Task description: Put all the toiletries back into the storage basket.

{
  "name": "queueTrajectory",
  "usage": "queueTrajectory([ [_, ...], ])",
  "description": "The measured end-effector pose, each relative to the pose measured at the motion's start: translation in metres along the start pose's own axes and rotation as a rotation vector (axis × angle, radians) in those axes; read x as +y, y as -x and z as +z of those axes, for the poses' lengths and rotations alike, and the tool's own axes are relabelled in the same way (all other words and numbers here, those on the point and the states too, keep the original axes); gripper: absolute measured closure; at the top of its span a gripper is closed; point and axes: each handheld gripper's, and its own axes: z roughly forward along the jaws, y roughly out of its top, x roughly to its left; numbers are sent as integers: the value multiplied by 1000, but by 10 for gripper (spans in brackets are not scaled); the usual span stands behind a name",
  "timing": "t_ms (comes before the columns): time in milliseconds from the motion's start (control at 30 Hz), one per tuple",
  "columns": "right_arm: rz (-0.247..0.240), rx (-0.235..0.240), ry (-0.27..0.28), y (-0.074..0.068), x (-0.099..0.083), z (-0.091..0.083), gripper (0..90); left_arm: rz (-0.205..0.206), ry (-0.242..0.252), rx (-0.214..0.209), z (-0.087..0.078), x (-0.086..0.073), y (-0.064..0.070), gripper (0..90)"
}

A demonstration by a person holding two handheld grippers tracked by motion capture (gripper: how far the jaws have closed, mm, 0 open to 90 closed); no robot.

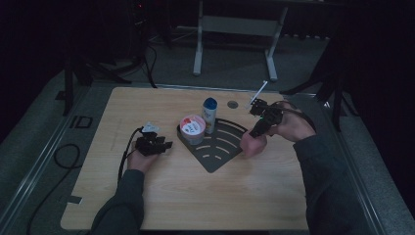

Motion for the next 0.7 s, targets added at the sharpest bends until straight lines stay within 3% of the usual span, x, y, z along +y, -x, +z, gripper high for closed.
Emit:
queueTrajectory([
  [700,-16,-2,2,0,19,2,470,-1,0,0,0,0,0,525],
])
